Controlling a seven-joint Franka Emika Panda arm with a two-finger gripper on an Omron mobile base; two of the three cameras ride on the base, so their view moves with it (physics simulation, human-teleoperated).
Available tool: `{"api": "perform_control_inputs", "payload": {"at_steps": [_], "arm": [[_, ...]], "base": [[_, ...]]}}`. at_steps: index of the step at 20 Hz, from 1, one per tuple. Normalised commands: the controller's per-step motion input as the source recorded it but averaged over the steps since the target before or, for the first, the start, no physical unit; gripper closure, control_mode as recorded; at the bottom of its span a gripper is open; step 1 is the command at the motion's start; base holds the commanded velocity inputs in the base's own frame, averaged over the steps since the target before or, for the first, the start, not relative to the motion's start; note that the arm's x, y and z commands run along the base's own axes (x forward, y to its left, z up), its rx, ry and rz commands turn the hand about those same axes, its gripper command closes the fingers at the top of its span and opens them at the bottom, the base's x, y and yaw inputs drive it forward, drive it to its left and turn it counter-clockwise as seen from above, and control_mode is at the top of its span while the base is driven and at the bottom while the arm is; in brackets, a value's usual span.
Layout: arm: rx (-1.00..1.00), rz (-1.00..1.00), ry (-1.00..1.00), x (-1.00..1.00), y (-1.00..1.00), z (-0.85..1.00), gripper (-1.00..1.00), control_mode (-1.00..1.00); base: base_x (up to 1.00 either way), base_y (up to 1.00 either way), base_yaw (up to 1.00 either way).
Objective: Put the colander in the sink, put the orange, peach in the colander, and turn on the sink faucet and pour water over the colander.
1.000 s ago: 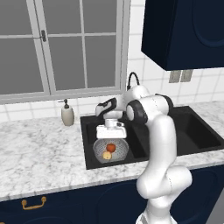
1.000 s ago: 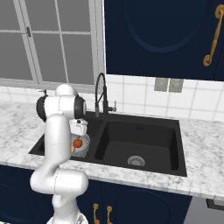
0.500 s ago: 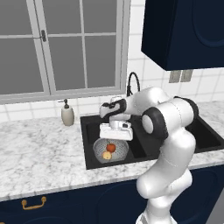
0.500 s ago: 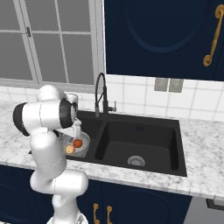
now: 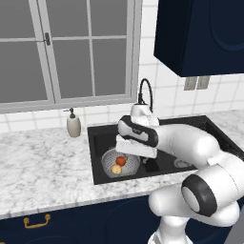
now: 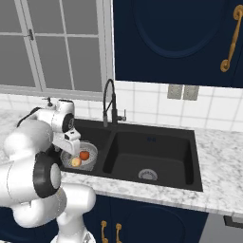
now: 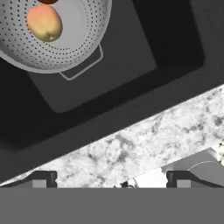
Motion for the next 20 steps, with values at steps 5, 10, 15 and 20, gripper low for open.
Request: {"api": "perform_control_inputs", "payload": {"at_steps": [5,10,15,20], "arm": [[0.00,0.08,-0.02,-0.66,-0.24,0.65,-1.00,-1.00],[-0.18,0.22,-0.19,-0.41,-0.43,0.62,-1.00,-1.00],[-0.34,0.18,-0.41,-0.15,-0.48,0.52,-1.00,-1.00],[-0.10,0.02,-0.27,0.01,-0.44,0.67,-1.00,-1.00]], "base": [[0.00,0.00,0.00],[0.00,0.00,0.00],[0.00,0.00,0.00],[0.00,0.00,0.00]]}}
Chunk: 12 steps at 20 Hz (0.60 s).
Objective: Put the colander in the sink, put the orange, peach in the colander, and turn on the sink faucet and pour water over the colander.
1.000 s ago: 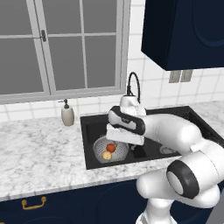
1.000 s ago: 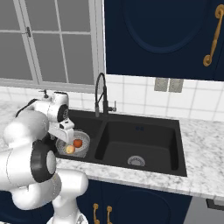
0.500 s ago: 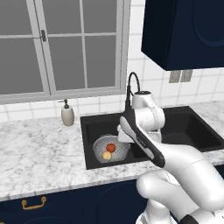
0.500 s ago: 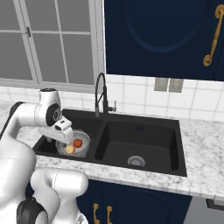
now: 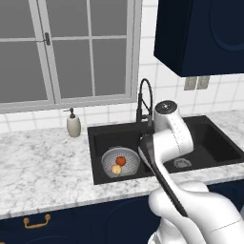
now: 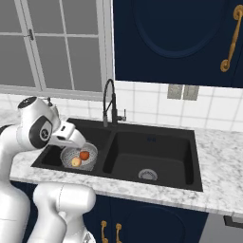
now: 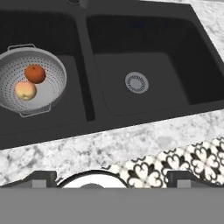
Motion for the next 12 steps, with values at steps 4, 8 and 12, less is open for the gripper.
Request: {"api": "perform_control_inputs", "payload": {"at_steps": [4,8,12], "arm": [[0.01,0.00,-0.01,0.24,-0.31,0.64,-1.00,-1.00],[0.01,0.00,-0.03,0.34,-0.18,0.43,-1.00,-1.00],[0.00,0.01,-0.03,0.59,-0.04,0.34,-1.00,-1.00]], "base": [[0.00,0.00,0.00],[0.00,0.00,0.00],[0.00,0.00,0.00]]}}
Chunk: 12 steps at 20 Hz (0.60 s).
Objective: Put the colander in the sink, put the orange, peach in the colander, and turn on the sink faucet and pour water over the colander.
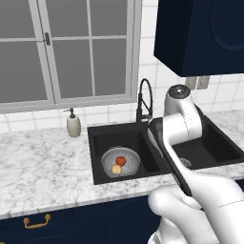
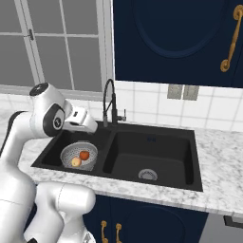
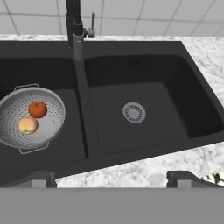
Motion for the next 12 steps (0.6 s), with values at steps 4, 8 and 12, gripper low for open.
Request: {"api": "perform_control_inputs", "payload": {"at_steps": [4,8,12], "arm": [[0.01,0.05,-0.02,0.62,0.00,0.21,-1.00,-1.00],[0.00,0.04,-0.03,0.41,0.00,0.10,-1.00,-1.00],[0.00,0.01,0.00,0.48,0.00,-0.18,-1.00,-1.00]], "base": [[0.00,0.00,0.00],[0.00,0.00,0.00],[0.00,0.00,0.00]]}}
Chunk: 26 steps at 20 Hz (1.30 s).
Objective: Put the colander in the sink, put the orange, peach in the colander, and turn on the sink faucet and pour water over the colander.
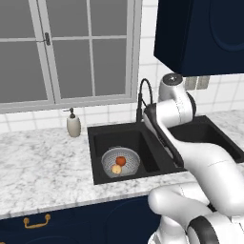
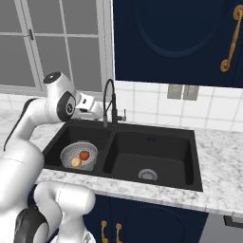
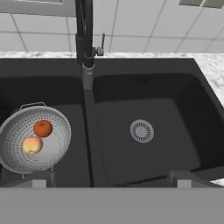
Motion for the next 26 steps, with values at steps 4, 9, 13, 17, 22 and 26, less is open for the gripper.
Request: {"api": "perform_control_inputs", "payload": {"at_steps": [4,9,13,17,22,26], "arm": [[0.00,0.01,0.00,0.57,-0.02,-0.19,-1.00,-1.00],[0.00,0.01,0.00,0.51,-0.03,-0.15,-1.00,-1.00],[0.00,0.00,-0.03,0.57,0.00,-0.26,-1.00,-1.00],[0.00,0.00,-0.04,0.53,-0.08,-0.25,-1.00,-1.00],[0.03,0.00,-0.06,0.61,-0.05,-0.17,-1.00,-1.00],[0.04,0.00,-0.04,0.64,0.00,-0.13,-1.00,-1.00]], "base": [[0.00,0.00,0.00],[0.00,0.00,0.00],[0.00,0.00,0.00],[0.00,0.00,0.00],[0.00,0.00,0.00],[0.00,0.00,0.00]]}}
